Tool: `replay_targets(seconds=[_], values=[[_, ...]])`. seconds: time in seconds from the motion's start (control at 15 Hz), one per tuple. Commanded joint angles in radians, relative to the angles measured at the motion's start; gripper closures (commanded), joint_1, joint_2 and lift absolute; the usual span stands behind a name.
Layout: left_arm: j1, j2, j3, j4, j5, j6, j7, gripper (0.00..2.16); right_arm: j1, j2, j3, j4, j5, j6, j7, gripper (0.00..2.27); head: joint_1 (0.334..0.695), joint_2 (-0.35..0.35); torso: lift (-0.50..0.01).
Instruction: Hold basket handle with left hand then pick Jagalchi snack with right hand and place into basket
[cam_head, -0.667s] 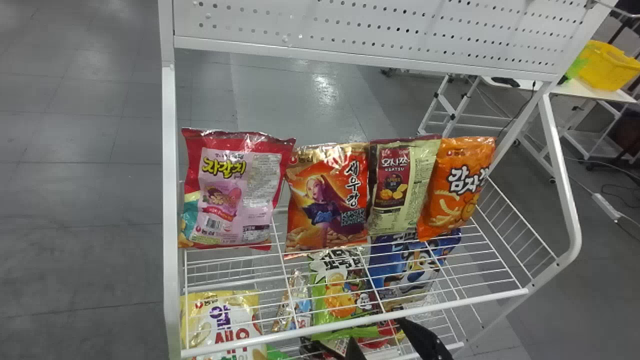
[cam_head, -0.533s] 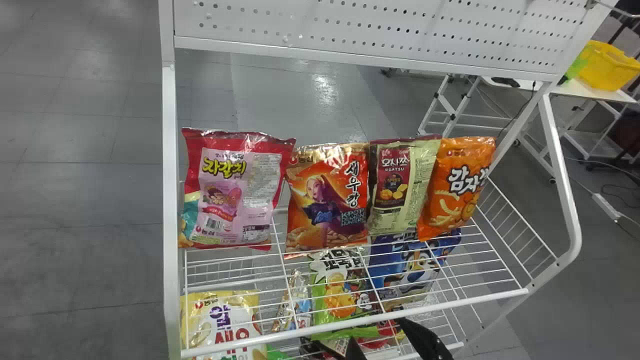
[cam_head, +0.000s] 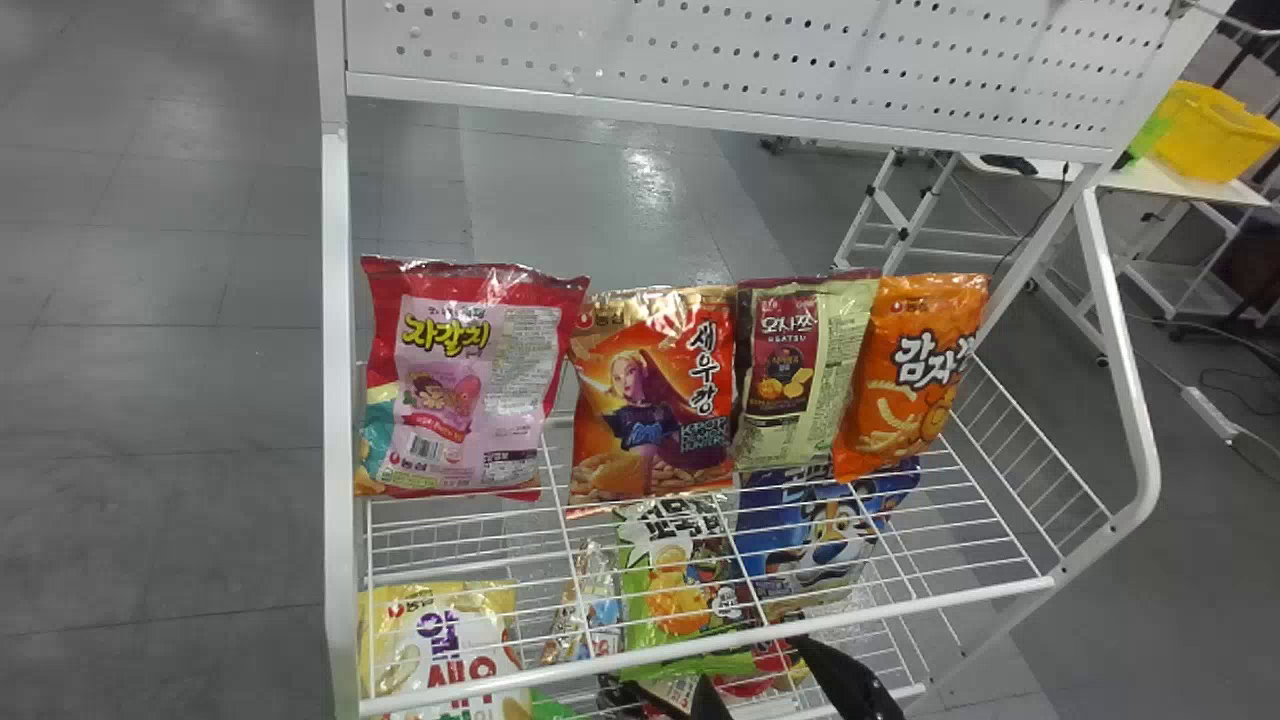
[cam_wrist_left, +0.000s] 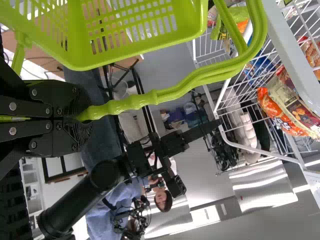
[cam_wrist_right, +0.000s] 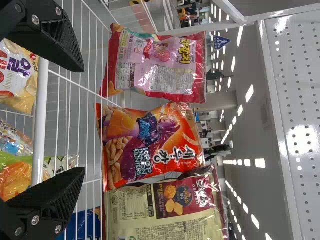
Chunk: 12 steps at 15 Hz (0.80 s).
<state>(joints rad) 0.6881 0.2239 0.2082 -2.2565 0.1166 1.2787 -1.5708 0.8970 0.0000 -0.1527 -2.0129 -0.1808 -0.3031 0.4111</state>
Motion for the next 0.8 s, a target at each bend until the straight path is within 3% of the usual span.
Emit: replay_targets(seconds=[0.0,0.4,0.73], values=[[0.002,0.002,0.000,0.000,0.000,0.000,-0.010,2.15,-0.013,0.001,0.009,0.003,-0.002,-0.001,0.000,0.11,0.695,-0.328,-0.008],[0.014,0.006,0.002,-0.003,0.002,0.000,-0.010,2.15,-0.092,0.001,0.059,-0.023,0.004,0.106,-0.011,0.11,0.695,-0.272,-0.008],[0.017,0.012,0.002,-0.008,0.002,0.000,-0.010,2.15,-0.174,0.001,0.133,-0.053,0.041,0.226,-0.084,0.11,0.695,-0.182,-0.008]])
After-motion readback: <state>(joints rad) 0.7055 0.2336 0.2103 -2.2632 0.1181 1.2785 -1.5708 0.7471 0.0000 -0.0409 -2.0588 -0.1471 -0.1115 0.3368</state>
